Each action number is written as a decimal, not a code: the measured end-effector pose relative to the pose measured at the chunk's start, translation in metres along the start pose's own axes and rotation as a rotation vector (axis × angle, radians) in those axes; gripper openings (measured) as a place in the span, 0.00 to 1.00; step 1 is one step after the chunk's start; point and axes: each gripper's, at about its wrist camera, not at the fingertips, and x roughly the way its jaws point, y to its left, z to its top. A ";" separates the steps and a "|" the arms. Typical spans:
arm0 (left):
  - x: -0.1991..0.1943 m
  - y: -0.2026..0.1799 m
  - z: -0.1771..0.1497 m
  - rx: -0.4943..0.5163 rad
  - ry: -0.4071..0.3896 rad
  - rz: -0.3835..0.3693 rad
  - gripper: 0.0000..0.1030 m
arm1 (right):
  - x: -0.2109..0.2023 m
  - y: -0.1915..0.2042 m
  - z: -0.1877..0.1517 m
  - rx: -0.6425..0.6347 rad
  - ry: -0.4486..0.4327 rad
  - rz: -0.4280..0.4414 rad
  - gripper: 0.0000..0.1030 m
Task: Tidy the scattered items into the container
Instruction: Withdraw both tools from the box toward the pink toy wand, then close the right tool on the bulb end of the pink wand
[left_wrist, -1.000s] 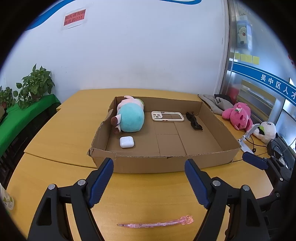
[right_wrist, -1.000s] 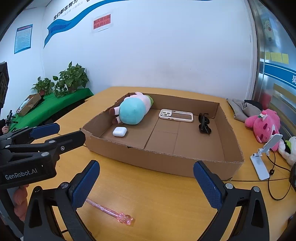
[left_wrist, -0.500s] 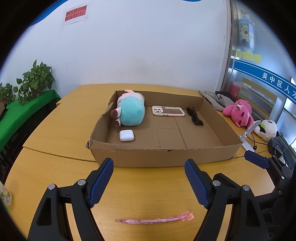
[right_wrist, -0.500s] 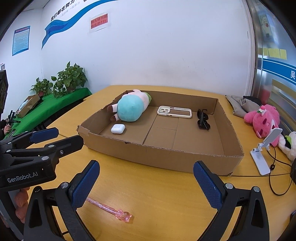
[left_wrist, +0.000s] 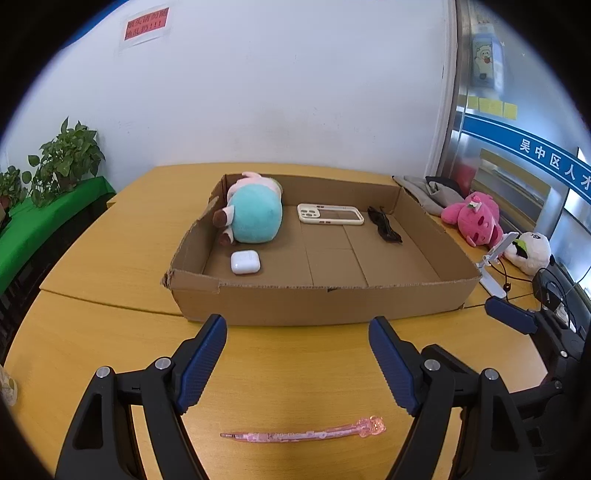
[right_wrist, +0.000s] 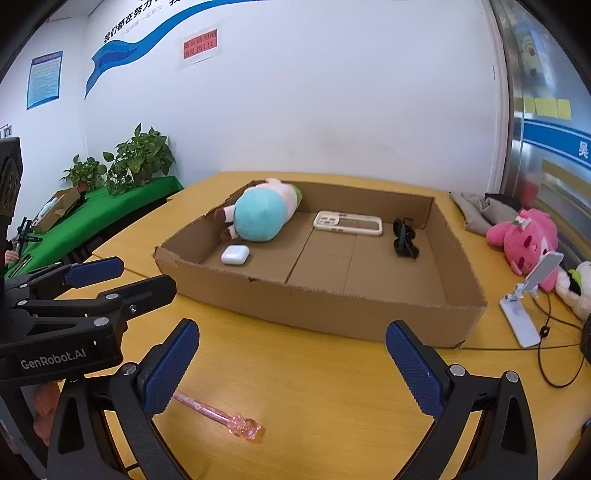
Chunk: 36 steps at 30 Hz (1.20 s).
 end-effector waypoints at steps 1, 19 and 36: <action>0.001 0.001 -0.002 -0.003 0.005 0.004 0.77 | 0.005 -0.001 -0.003 0.003 0.015 0.009 1.00; 0.054 0.037 -0.069 -0.147 0.306 -0.021 0.77 | 0.092 0.015 -0.061 -0.194 0.332 0.218 0.97; 0.065 0.037 -0.074 -0.191 0.337 -0.038 0.77 | 0.078 0.018 -0.079 -0.257 0.348 0.215 0.32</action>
